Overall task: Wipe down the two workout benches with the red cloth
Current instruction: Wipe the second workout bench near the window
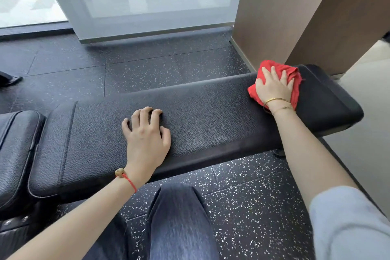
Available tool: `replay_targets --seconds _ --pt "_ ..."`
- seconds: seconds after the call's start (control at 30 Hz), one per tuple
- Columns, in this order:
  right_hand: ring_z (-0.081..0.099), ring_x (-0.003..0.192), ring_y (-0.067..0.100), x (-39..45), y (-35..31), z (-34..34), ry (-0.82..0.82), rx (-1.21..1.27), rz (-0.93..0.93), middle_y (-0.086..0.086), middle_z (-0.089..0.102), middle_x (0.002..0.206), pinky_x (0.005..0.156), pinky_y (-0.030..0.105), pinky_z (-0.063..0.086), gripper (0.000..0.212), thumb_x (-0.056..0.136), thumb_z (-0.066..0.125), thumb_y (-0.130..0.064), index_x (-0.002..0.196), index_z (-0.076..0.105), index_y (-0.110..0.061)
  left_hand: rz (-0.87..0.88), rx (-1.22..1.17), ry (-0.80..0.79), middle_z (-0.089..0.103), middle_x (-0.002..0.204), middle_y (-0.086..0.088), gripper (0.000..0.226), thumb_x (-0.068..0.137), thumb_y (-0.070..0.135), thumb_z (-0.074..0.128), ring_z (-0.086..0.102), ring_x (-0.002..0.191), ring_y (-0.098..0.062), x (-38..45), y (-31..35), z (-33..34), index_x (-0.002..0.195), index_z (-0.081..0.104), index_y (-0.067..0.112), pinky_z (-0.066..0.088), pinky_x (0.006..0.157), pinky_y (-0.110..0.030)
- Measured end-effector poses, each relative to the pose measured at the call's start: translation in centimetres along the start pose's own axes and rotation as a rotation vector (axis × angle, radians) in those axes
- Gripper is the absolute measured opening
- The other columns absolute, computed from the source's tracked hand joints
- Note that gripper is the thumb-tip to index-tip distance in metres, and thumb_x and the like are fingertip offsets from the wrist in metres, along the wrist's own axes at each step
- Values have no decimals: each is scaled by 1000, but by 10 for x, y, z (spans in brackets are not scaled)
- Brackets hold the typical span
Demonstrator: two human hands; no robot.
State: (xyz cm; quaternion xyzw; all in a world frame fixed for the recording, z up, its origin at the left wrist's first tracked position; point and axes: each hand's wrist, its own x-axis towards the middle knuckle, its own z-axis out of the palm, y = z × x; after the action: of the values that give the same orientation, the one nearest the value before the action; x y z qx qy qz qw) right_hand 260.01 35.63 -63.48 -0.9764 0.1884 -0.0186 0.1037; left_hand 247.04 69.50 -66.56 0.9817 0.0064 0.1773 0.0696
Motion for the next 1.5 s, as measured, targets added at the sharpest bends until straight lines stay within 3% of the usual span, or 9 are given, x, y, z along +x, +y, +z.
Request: replay_targets --seconds 0.27,0.43,0.57,0.67,0.87,0.97,1.13,1.33,1.5 --pt "11 149 24 -62 -80 22 -19 -17 -419 -7 19 161 121 50 0 57 94 37 -40 151 27 -36 -10 -15 -19 53 129 -2 43 83 31 42 45 125 -27 0 -1 -3 122 55 21 32 106 -53" --pt "11 149 22 -134 -90 31 -23 -20 -673 -9 20 160 121 47 0 60 92 42 -38 150 28 -36 -18 -39 -41 54 130 -3 42 83 32 41 45 126 -27 -1 0 -7 121 56 21 32 106 -53" --pt "11 150 20 -139 -78 27 -51 26 -672 -12 21 160 121 46 2 58 94 43 -37 149 28 -38 -21 -52 -59 54 131 -3 41 84 32 42 45 127 -27 0 0 -9 121 57 21 31 107 -53" --pt "13 149 21 -119 -84 23 -36 21 -561 -11 21 160 121 46 3 56 95 42 -37 150 29 -38 -8 -82 -80 54 133 -2 39 87 31 46 43 129 -26 -1 -2 -12 123 57 21 29 108 -53" --pt "9 150 25 -103 -110 26 -36 -9 -364 -8 15 162 120 49 -5 57 96 33 -39 152 23 -36 53 -163 -210 39 153 -3 50 97 40 44 26 145 -24 -3 -13 -20 144 45 21 15 120 -49" --pt "6 150 26 -111 -118 25 -76 -34 -363 -6 11 163 120 50 -6 57 97 31 -38 153 20 -35 84 -189 -193 46 147 -3 46 96 39 48 32 141 -25 -4 -36 -29 137 52 19 22 118 -45" --pt "5 150 25 -157 -180 41 -85 -25 -575 -7 13 162 120 50 -4 57 97 33 -39 152 22 -35 3 -136 -71 59 130 -5 34 92 28 56 46 127 -29 -18 -104 -40 123 62 15 33 109 -47" --pt "6 150 24 -219 -280 63 -124 -37 -846 -7 14 162 120 49 -6 58 96 36 -40 153 22 -34 -98 -159 54 63 124 -5 39 84 28 42 53 120 -29 -29 -145 -43 115 63 15 37 103 -46" --pt "8 150 20 -249 -260 63 -93 18 -912 -9 17 161 121 45 -3 61 94 41 -39 152 24 -34 -105 -182 62 63 121 0 37 80 28 41 53 118 -26 -27 -148 -41 109 62 18 37 101 -46"
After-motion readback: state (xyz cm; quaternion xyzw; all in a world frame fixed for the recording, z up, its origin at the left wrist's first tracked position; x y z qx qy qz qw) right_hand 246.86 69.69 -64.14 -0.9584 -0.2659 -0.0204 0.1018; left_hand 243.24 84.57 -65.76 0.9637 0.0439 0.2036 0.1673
